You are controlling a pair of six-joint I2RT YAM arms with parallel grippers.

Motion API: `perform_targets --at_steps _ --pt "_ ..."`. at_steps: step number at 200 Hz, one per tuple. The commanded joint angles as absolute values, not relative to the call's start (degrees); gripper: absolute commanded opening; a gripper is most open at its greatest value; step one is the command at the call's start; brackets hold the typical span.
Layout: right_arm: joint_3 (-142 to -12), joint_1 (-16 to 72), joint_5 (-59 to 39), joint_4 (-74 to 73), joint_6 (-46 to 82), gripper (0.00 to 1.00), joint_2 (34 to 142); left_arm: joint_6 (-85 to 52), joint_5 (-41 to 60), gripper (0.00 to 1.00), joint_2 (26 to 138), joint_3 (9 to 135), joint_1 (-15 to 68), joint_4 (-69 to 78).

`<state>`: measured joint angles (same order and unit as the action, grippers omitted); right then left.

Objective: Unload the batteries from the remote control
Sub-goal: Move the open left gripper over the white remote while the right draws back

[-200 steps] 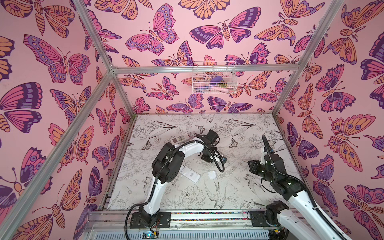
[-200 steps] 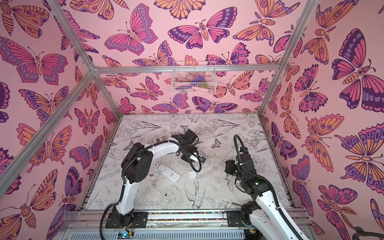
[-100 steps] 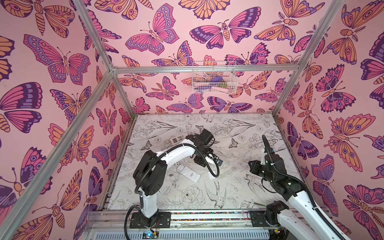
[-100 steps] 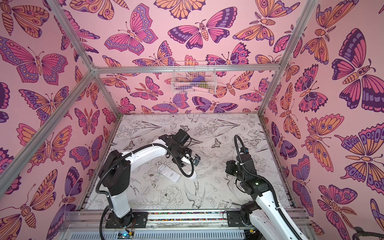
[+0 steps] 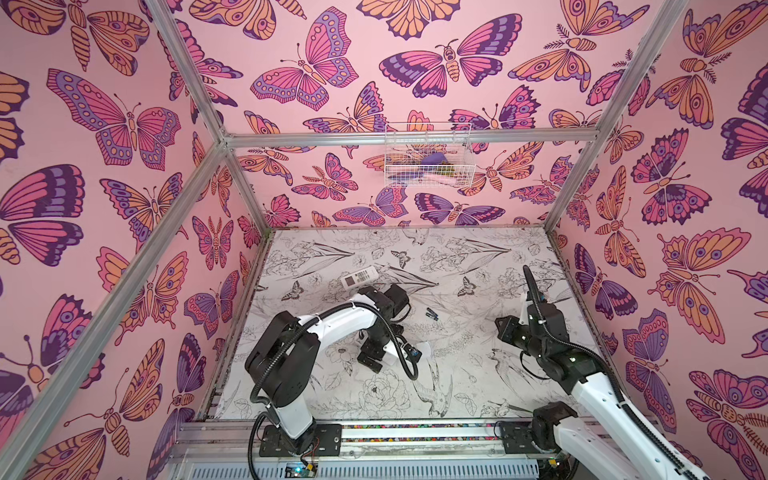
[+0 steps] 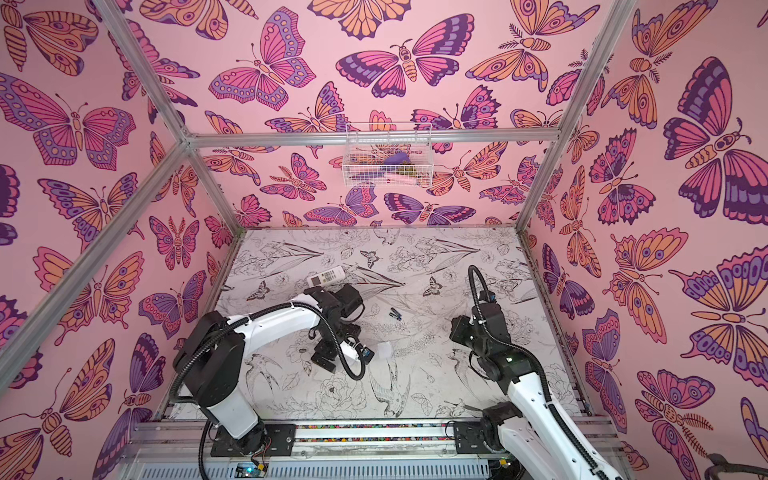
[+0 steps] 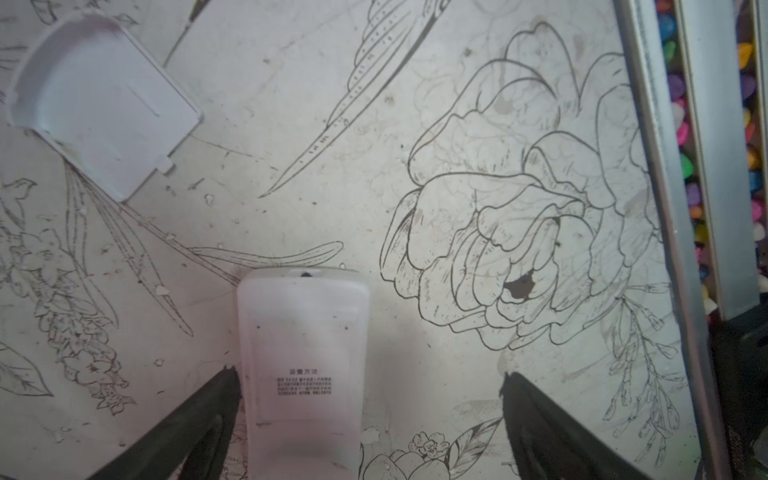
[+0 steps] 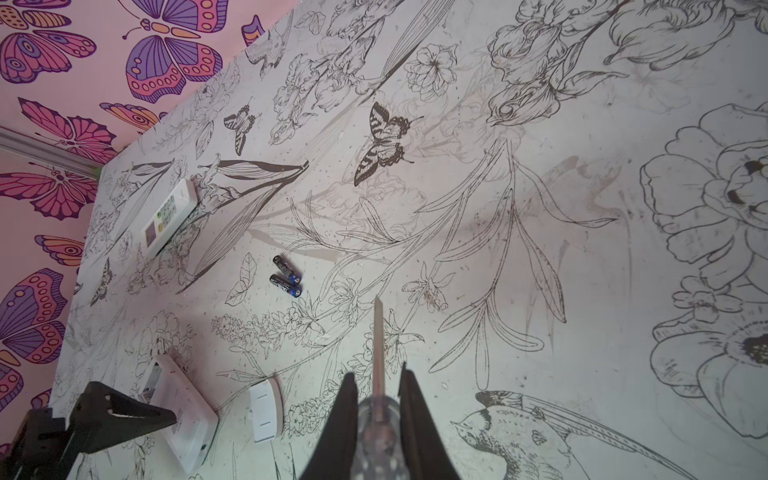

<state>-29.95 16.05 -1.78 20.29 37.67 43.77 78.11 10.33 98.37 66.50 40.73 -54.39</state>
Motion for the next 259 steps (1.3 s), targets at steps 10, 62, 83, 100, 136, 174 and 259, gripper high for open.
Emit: perform_targets --at_steps 10,62,83,100,136,174,259 --pt "-29.51 15.21 -3.60 16.88 38.23 0.00 44.30 78.22 11.14 1.00 100.20 65.61 38.72 -53.60" --pt "-27.98 15.11 -3.84 16.78 37.89 0.00 43.20 77.78 10.26 0.91 102.93 63.73 36.43 -48.14" --pt "-27.18 14.74 -3.58 16.87 38.23 0.00 42.46 78.13 9.03 0.88 102.78 61.58 35.66 -44.73" --pt "-26.98 14.31 -3.68 16.85 37.77 0.00 41.99 77.96 8.27 0.83 102.30 59.85 34.92 -42.04" --pt "-27.40 12.31 -4.30 17.98 37.23 0.00 40.68 76.49 7.74 0.63 100.77 56.96 32.69 -37.16" --pt "-27.56 10.04 -4.33 18.65 35.72 0.00 39.12 72.77 6.65 0.52 97.82 56.42 26.90 -34.10" --pt "-26.33 7.36 -6.33 13.82 33.63 0.00 42.54 30.86 0.46 0.57 85.97 54.91 15.78 -33.84"
